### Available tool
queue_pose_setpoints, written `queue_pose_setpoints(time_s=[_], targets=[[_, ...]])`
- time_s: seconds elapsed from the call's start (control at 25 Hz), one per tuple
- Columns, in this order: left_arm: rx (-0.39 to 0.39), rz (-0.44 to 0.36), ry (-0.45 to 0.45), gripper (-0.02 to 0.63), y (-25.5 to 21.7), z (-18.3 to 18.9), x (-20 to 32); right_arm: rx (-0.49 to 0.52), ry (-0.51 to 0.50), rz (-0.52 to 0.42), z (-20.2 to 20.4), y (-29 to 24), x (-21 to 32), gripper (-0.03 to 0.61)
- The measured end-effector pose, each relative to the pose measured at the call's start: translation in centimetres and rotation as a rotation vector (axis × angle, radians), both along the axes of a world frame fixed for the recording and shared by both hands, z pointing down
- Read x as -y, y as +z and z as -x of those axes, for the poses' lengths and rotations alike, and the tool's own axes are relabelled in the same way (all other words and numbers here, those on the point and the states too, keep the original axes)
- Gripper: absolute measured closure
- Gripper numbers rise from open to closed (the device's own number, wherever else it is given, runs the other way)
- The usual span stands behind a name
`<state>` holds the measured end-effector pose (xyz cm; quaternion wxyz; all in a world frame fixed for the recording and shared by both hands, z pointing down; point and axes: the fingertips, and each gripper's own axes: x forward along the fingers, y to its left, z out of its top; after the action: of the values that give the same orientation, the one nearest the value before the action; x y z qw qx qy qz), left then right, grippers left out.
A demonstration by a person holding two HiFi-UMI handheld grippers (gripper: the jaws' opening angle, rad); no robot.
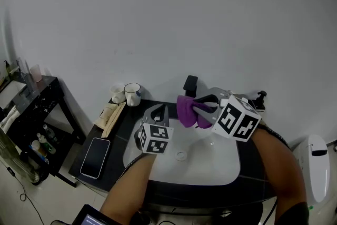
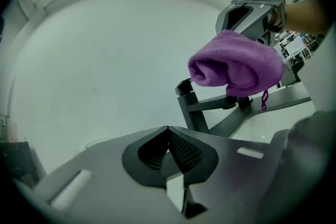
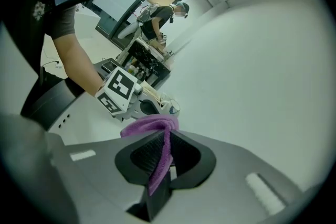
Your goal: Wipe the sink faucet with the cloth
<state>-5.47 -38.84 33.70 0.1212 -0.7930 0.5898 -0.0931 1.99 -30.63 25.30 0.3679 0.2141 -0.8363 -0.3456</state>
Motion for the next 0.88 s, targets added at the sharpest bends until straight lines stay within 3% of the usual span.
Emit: queue_pose_setpoints(time_s=[0.2, 0.56, 0.68, 0.88], targets=[[-0.004, -0.004, -0.001, 0.597, 0.0, 0.0, -0.2, -0.059, 0.083, 0.025, -0.5, 1.8, 4.1, 0.542], [0.016, -0.015, 0.034, 0.597, 0.0, -1.2, -0.1, -0.030, 0.233, 0.010, -2.1, 3.1, 11.3, 0.541], [0.036, -0.022, 0.060, 0.597, 0.1, -2.1, -0.5, -0.002, 0.237, 0.005, -2.1, 3.0, 12.5, 0.538], [0.057, -0.046, 0.065, 0.597, -0.2, -2.6, -0.8, -0.044, 0.192, 0.035, -1.7, 3.6, 12.1, 0.540]])
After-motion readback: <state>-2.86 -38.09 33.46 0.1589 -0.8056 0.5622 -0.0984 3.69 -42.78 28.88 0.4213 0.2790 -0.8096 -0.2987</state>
